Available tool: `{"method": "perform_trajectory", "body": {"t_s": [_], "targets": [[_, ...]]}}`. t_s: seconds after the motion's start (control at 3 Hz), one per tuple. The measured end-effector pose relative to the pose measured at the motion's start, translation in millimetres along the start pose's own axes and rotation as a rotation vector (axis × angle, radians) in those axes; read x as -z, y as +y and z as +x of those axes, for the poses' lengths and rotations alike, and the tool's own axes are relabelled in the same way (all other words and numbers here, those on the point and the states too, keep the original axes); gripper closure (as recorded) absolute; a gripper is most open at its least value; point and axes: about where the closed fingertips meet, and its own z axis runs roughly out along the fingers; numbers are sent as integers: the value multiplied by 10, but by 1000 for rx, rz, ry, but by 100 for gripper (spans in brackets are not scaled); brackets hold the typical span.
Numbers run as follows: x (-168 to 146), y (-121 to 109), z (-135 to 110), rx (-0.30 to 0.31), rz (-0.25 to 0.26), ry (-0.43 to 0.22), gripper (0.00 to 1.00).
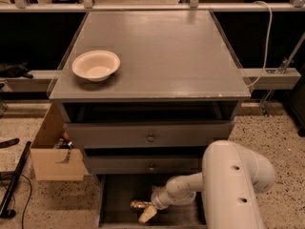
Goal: Pick orange can from bottom drawer and place on counter
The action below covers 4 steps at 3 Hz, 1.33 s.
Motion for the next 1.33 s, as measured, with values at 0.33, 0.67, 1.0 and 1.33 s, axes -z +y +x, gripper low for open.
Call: {"method": "perform_trajectory", "body": {"t_s": [0.33,0.67,1.0,1.33], "targets": [[-106,-17,121,7,10,8,0],[-217,-76,167,19,19,10,0],[-219,-79,166,19,19,10,19],[-220,-78,166,19,19,10,50]]}}
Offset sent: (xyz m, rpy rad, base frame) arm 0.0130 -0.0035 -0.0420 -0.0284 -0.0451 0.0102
